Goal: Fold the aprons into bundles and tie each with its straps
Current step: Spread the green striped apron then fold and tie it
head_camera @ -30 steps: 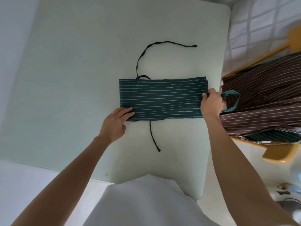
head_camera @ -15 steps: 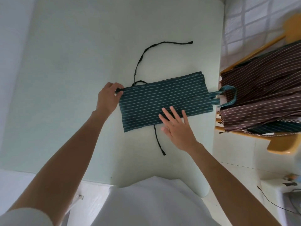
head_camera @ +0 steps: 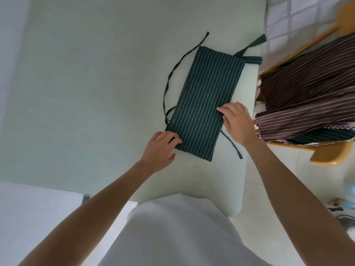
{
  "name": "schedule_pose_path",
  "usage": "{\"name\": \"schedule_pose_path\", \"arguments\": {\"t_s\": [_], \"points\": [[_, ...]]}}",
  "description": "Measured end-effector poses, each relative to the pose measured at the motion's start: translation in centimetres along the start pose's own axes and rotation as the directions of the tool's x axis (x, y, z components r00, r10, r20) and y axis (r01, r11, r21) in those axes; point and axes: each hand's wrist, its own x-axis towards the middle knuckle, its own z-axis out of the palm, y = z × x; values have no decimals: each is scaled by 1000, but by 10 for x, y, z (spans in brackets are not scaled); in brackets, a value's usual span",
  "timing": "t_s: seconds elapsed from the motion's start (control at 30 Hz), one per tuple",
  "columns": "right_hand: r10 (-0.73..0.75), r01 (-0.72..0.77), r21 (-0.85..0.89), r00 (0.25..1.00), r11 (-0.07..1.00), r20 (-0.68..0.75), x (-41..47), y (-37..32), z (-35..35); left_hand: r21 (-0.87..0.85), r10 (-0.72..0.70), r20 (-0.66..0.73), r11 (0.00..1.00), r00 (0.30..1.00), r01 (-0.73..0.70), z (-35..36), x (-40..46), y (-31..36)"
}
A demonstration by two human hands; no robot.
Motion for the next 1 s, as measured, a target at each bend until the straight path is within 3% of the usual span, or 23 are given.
{"name": "schedule_pose_path", "arguments": {"t_s": [0.13,0.3,0.4,0.53,0.67,0.8,1.0], "points": [[1,-15,106,992,994,125,-14,1,3,37,-24,-79,999,997,27,2,9,-8],[18,-31,110,993,993,113,-22,0,10,-34,-49,-225,999,973,43,-21,18,-9],[94,-102,176,994,979,50,-21,-1,13,-49,-66,-389,998,919,51,-50,35,-8],[325,-251,416,939,874,-116,-17,-12,8,-32,-28,-530,999,847,13,-89,88,-7],[517,-370,561,847,740,-124,-6,-16,1,-90,-17,-480,995,877,-31,-114,168,-17],[658,-506,600,752,619,-45,3,-9,0,-166,-42,-304,986,952,-9,-110,240,-24],[763,-626,582,646,519,13,11,4,-8,-191,-163,-85,971,983,145,-69,289,-30]]}}
